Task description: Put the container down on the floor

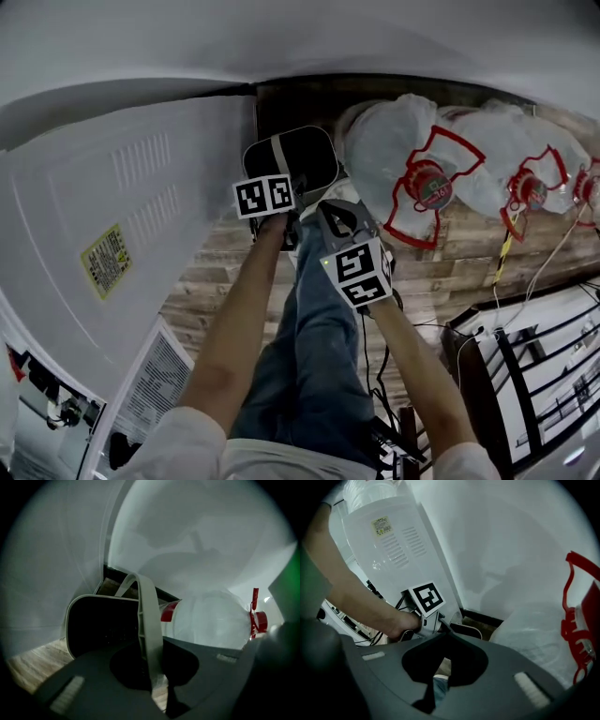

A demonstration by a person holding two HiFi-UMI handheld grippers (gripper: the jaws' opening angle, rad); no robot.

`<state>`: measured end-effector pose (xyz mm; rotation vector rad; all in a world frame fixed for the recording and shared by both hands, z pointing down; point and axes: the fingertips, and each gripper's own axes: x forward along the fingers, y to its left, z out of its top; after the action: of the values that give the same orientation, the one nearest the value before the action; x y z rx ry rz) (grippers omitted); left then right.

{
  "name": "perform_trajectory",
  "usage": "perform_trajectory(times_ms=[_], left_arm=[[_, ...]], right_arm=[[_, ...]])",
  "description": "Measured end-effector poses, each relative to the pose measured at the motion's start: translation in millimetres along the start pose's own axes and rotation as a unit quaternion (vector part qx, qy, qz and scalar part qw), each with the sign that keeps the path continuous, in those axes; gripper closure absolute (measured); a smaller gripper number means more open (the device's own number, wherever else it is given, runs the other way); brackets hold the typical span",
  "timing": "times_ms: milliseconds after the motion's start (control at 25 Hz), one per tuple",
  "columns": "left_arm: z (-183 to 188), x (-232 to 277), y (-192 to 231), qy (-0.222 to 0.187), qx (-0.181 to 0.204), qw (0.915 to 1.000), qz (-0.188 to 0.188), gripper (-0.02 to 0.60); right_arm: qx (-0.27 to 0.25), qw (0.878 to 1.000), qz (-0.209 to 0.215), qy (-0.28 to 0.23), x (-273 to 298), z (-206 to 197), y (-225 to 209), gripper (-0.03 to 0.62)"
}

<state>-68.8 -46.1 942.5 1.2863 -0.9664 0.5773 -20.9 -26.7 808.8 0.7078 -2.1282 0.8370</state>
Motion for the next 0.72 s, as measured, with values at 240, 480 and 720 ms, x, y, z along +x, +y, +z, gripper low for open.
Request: perform_trajectory(times_ms=[240, 480, 720], left_arm=[[-2, -4, 7, -0.026, 0.015, 0.9995, 0.013, 0.561], [-2, -8, 16, -0.051, 0.028, 0.9979, 0.026, 0.561], [-9, -25, 51, -0.066, 0.030, 0.9891, 0.128, 0.560]], right_arm=[[-0.024, 1.000, -0.003, -0.005, 1, -1, 0, 0.566], [-0.033, 0.999, 0.008, -0.004, 2, 0, 8, 0.566], [-0.028, 1.000, 0.001, -0.011, -1, 1, 8, 0.566]])
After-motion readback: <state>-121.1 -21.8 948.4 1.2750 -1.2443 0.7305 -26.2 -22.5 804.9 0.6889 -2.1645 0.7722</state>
